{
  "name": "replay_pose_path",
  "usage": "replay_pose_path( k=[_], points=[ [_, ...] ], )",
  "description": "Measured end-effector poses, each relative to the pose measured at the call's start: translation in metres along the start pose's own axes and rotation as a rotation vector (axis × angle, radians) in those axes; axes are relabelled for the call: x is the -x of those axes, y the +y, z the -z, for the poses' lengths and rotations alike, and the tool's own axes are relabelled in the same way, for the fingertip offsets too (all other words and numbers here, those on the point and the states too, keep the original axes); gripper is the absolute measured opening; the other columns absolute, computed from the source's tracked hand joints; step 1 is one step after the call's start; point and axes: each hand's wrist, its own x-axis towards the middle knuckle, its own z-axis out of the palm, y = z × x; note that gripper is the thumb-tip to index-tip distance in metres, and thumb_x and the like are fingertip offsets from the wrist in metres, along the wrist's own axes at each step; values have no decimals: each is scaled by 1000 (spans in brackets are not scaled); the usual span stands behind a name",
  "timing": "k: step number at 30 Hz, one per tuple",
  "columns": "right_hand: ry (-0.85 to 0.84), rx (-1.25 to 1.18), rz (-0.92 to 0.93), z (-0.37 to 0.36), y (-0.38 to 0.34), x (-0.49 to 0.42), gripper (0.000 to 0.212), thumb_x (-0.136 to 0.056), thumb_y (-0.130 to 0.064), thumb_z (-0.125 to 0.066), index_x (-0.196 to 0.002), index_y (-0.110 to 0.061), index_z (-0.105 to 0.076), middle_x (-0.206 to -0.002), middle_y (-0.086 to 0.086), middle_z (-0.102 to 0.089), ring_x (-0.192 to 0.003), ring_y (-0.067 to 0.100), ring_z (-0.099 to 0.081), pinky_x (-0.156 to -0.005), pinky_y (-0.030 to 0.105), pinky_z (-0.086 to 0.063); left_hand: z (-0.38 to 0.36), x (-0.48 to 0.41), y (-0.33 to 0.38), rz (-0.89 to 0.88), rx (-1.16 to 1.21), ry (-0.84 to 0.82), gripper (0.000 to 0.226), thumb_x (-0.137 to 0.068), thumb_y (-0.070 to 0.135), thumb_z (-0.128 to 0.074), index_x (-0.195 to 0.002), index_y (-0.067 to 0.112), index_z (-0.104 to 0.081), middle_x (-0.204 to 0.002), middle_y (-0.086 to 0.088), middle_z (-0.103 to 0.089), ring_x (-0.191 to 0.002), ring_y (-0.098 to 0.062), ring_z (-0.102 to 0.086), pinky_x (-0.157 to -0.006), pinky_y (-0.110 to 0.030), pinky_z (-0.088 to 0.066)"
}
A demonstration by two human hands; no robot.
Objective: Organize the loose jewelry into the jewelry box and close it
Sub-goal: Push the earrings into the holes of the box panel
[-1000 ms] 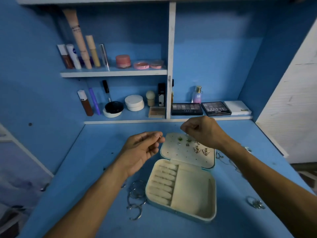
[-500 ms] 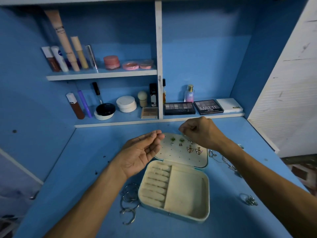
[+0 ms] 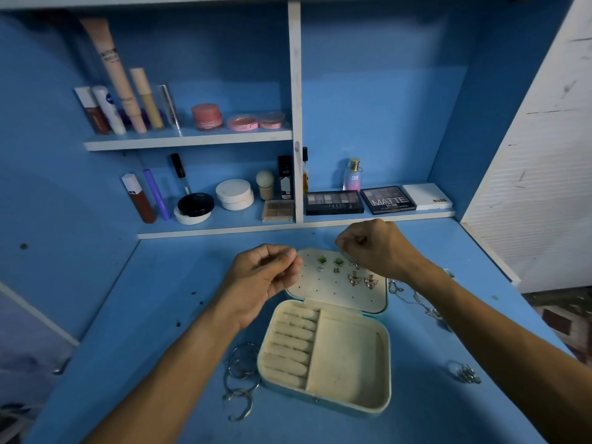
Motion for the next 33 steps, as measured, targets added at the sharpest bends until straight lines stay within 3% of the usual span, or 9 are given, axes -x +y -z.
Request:
replay_pose_path(
  k=[6,10,13,20,27,33],
  points=[
    [-76,153,-34,2,0,-1,23,-96,-19,-55,-94,-30,-75,-85,-18,-67,-83,11,-66,-84,38,-57,-2,0,-1,-82,-155,-82,24,-96,3,-61,-118,11,-67,-89,-11,-74,-82,-15,-73,-71,-21,-58],
    [-181,264,-84,3,0,-2,26,-99,-25,-49,-106,-31,-74,-103,-11,-71,-98,17,-62,-94,43,-52,-7,1,-6,-87,-274,-123,17,-97,1,-60,-109,5,-71,-98,-13,-77,-88,-19,-75,-73,-23,-59],
    [-201,254,-109,2,2,-3,26,-99,-29,-50,-108,-31,-74,-107,-10,-73,-98,17,-64,-94,44,-53,-14,1,-11,-90,-332,-127,12,-97,2,-61,-106,5,-69,-95,-14,-77,-84,-18,-75,-70,-23,-59],
    [-234,208,-125,7,2,-4,28,-98,-20,-51,-112,-27,-74,-110,-8,-73,-94,14,-67,-91,36,-57,-19,-3,-12,-152,-383,-100,13,-95,6,-66,-103,10,-75,-81,-5,-69,-70,-9,-65,-63,-23,-56],
    [-140,78,-91,16,-1,0,28,-97,-11,-52,-109,-20,-76,-87,-15,-64,-78,2,-61,-64,2,-40,-17,-6,-14,-165,-388,-41,10,-93,7,-70,-101,11,-75,-85,-7,-74,-69,-9,-66,-61,-24,-57],
    [-113,24,-101,20,-4,3,31,-95,-7,-50,-106,-21,-75,-90,-10,-69,-75,-1,-63,-57,2,-42,-10,-8,-17,-190,-442,20,10,-93,8,-70,-100,14,-74,-86,-5,-77,-66,-7,-65,-59,-22,-55]
  ],
)
